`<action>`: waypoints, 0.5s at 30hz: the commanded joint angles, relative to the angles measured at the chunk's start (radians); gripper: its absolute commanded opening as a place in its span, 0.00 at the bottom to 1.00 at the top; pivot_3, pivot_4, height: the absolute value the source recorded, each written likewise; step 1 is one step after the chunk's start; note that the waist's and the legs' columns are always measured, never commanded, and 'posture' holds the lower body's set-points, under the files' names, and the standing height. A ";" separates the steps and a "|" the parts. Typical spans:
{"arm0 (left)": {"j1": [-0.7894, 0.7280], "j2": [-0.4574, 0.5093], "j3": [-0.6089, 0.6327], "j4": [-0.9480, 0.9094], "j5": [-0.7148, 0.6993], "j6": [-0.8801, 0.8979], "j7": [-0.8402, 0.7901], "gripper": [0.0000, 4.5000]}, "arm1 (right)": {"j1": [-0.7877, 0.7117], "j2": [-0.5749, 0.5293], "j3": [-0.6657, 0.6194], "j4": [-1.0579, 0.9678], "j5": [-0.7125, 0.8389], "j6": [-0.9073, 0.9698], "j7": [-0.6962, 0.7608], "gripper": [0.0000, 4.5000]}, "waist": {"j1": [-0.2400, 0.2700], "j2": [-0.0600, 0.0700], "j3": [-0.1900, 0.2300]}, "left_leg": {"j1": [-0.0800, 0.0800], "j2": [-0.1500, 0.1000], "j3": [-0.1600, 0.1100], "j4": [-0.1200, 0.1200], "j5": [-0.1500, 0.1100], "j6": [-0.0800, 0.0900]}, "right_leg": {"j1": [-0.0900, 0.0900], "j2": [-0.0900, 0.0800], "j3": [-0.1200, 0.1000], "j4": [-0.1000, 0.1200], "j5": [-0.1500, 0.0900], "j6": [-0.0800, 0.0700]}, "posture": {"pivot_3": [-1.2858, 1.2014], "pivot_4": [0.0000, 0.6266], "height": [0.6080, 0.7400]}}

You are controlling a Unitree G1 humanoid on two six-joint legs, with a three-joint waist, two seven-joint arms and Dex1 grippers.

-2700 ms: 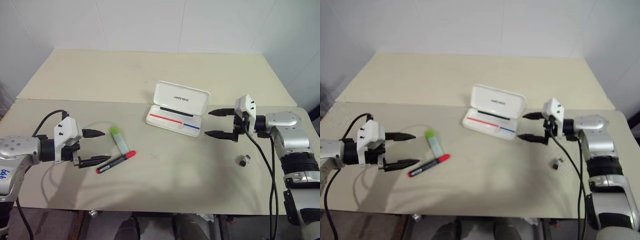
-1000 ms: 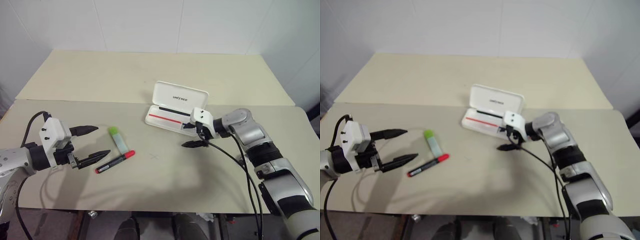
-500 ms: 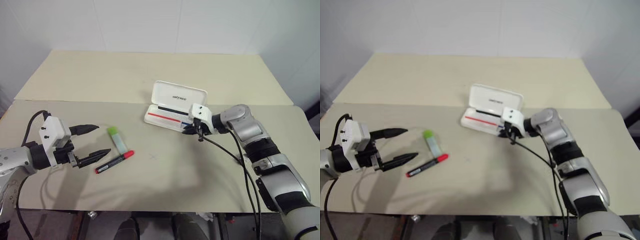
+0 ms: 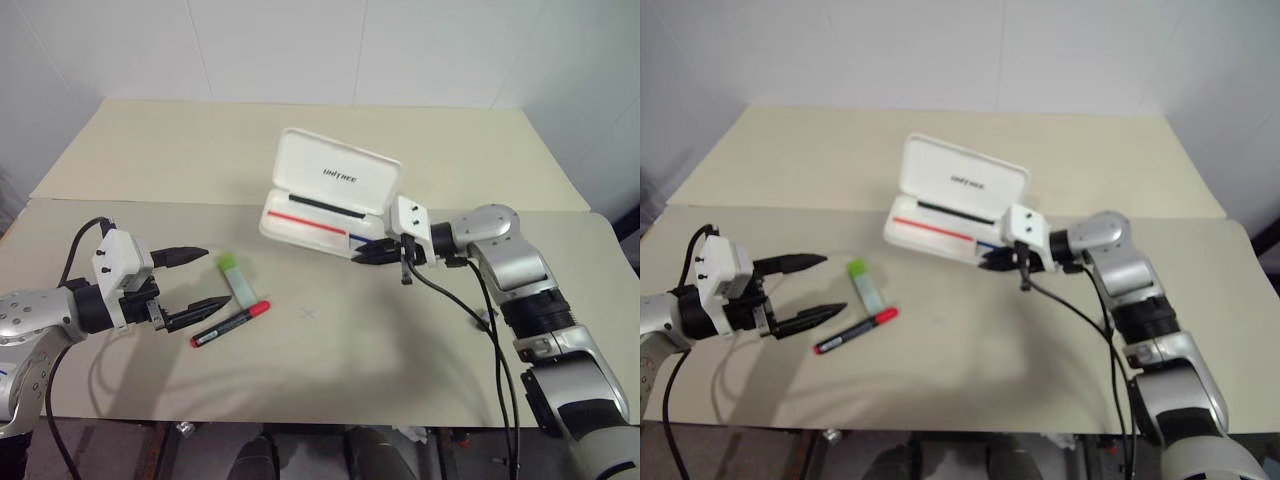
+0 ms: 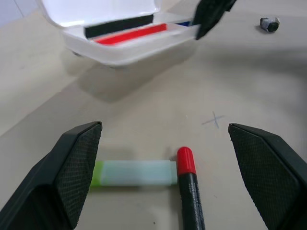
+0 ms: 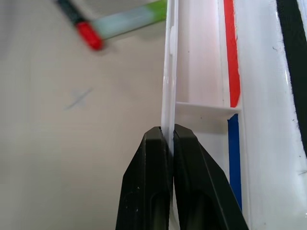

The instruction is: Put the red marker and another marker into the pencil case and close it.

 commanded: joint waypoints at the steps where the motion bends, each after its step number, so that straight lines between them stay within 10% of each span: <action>1: -0.014 -0.008 0.007 -0.006 -0.015 -0.021 -0.008 1.00 | 0.041 -0.052 0.019 -0.143 0.007 -0.009 0.045 0.01 | 0.004 0.000 0.000 | 0.000 0.000 0.000 0.000 0.000 0.000 | 0.000 0.000 0.000 0.000 0.000 0.000 | 0.52 0.24 1.00; 15: 0.007 -0.014 0.002 -0.024 -0.022 -0.018 -0.018 1.00 | 0.199 -0.148 0.097 -0.437 -0.097 0.097 0.003 0.01 | 0.018 0.000 0.000 | 0.000 0.001 0.000 0.000 0.000 0.000 | 0.000 0.001 0.000 0.000 0.000 0.000 | 0.52 0.24 1.00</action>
